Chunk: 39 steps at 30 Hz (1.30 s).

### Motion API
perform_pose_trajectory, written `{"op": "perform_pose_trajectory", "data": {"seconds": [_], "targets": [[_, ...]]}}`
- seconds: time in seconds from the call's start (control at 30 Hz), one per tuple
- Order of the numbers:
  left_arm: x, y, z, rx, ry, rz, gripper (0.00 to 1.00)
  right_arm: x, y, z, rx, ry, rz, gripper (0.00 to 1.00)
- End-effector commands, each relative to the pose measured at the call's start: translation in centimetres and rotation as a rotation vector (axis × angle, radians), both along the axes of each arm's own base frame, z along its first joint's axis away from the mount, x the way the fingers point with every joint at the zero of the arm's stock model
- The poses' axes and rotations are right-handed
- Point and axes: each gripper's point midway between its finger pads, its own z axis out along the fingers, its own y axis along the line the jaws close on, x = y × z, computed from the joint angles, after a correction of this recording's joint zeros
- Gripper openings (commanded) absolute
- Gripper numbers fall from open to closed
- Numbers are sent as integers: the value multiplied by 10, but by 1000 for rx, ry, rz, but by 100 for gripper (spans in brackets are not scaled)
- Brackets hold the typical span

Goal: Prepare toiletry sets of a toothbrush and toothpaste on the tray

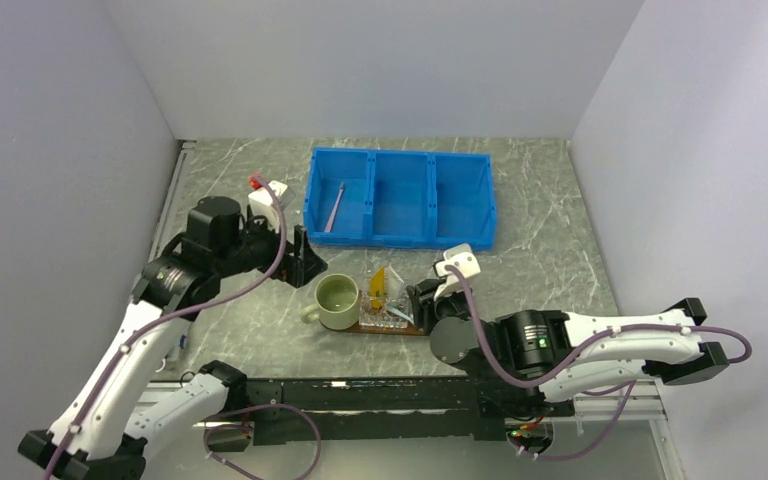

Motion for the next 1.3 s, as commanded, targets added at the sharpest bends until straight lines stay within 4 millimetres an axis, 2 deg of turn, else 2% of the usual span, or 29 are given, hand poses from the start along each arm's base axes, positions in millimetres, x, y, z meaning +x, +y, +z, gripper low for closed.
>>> {"op": "perform_pose_trajectory", "data": {"seconds": [0.0,0.17,0.33,0.53,0.9,1.03,1.07,1.27], "targets": [[22,-9,17,-22,-49,13,99,2,-9,32,42,-27,22,41],[46,-20,4,13,-14,1,99,12,-11,30,3,-5,25,41],[76,-28,-8,46,30,29,99,33,-13,19,-11,45,35,41],[116,-39,-25,94,73,63,94,50,-13,14,0,63,70,41],[185,-49,-63,211,164,163,87,78,-19,-17,21,161,85,41],[209,-49,-82,266,185,196,84,87,-23,-30,14,207,92,41],[215,-48,-91,284,207,203,83,88,-23,-33,16,217,100,41],[238,-40,-118,304,256,244,74,95,-34,-42,22,233,103,41]]}}
